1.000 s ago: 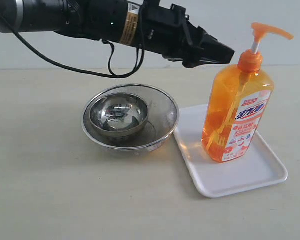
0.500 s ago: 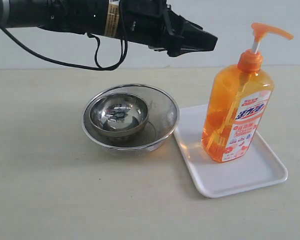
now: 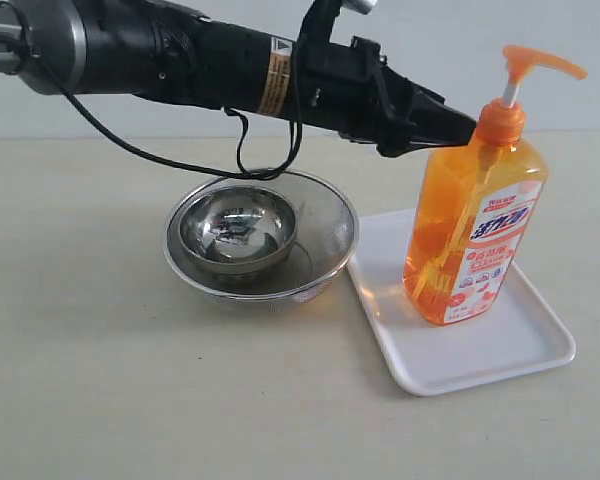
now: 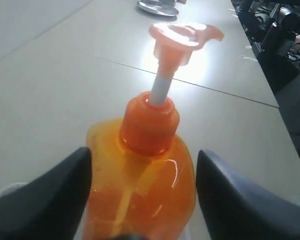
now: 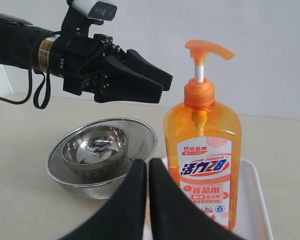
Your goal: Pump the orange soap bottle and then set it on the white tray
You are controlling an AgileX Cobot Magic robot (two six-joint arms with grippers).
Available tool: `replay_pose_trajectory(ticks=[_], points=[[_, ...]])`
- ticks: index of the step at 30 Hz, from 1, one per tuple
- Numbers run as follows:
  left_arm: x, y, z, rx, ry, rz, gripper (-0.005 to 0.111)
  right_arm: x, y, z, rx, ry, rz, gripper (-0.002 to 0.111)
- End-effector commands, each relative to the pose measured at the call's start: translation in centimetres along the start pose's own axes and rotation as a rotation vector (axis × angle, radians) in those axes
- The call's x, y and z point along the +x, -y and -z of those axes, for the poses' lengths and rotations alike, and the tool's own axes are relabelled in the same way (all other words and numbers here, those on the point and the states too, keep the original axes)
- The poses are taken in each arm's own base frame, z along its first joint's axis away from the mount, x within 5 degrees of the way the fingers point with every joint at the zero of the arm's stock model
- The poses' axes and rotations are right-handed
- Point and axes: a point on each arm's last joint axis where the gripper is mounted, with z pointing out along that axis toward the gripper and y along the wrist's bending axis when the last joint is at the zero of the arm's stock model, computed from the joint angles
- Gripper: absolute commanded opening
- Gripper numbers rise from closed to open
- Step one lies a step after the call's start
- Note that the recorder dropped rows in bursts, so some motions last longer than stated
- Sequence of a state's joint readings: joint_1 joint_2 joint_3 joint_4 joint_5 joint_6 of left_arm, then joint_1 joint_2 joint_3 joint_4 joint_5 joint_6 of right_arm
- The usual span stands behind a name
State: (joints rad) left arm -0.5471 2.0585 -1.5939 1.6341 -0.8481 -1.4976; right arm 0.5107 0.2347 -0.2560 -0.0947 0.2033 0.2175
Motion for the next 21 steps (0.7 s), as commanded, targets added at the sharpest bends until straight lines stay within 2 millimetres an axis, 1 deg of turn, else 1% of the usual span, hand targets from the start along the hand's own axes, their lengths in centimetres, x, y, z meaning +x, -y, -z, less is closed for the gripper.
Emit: replay_pose_trajectory(ticks=[1,5,11,15,21], points=[[-1.4,1.1,-0.9,0.016,0.038,-0.052,0.057,0.1,0.0,0.0,0.002,0.008,0.015,0.000],[-1.7,1.2,-1.5,0.009,0.045,-0.066,0.057,0.1,0.0,0.0,0.002,0.008,0.015,0.000],[-1.7,1.2,-3.0,0.029,0.050,-0.073,0.057,0.1,0.0,0.0,0.002,0.008,0.015,0.000],[-1.9,0.8,-3.4,0.031,0.059,-0.059,0.057,0.1,0.0,0.0,0.002,0.008,0.015,0.000],[-1.5,0.2,-4.0,0.028,0.056,-0.057,0.057,0.1,0.0,0.0,0.002,0.008,0.015,0.000]])
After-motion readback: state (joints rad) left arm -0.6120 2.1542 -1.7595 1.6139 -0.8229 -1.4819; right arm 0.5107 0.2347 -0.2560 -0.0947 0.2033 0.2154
